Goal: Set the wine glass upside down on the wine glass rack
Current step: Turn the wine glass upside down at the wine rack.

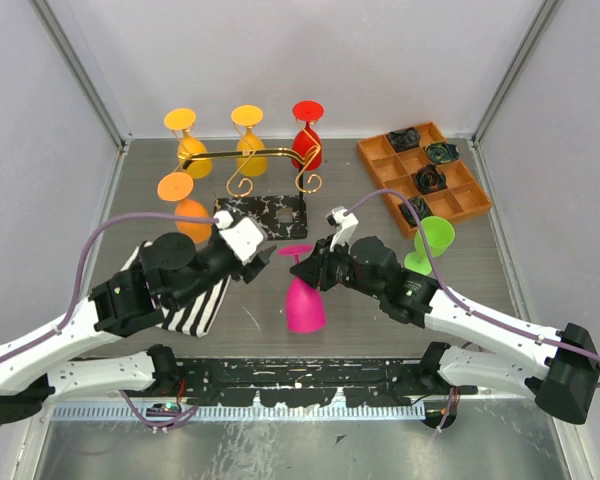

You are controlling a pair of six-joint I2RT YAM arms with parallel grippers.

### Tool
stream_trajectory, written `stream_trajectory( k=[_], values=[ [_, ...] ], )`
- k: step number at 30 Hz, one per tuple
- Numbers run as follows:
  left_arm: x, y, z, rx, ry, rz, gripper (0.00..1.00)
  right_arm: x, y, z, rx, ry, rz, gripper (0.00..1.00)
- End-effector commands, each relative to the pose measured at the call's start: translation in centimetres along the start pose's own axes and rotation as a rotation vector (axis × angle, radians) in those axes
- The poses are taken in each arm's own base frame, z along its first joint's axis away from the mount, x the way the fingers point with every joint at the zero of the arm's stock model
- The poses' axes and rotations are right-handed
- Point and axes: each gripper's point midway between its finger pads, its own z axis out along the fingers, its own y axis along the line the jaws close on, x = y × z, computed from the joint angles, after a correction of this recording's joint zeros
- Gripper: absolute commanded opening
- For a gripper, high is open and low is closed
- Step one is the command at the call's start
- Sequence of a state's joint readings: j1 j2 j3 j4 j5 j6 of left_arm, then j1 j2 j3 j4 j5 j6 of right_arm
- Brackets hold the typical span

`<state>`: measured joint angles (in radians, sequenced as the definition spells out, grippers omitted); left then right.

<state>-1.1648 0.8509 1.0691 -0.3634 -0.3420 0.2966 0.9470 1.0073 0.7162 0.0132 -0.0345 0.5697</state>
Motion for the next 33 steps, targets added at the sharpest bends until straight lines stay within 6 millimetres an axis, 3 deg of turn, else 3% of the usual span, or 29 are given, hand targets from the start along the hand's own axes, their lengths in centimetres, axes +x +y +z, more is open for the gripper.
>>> stream_trajectory(
  k=[1,7,11,18,22,33],
  values=[
    [-2.8,3.8,0.0,-0.137,-0.038,-0.106,0.70,-3.9,0.4,-0.3,0.037,-0.118,-0.092,0.01],
    [-3.2,10.0,0.5,-0.277,-0.001,-0.247,0.71,-5.1,0.2,0.7,0.048,-0.160,-0.191,0.01],
    [-2.8,13.3,1.0,-0.342,0.046,-0.322,0.71,-6.8,0.7,1.0,0.007,-0.278,-0.267,0.01],
    [-1.2,17.5,2.2,-0.435,0.140,-0.376,0.72,-9.3,1.7,0.5,-0.069,-0.505,-0.397,0.01],
    [1.1,20.3,1.6,-0.512,0.178,-0.441,0.71,-10.2,2.3,1.3,-0.082,-0.544,-0.456,0.01],
    [4.8,23.5,-0.1,-0.626,0.180,-0.474,0.73,-13.1,3.1,3.7,-0.063,-0.649,-0.455,0.01]
  ],
)
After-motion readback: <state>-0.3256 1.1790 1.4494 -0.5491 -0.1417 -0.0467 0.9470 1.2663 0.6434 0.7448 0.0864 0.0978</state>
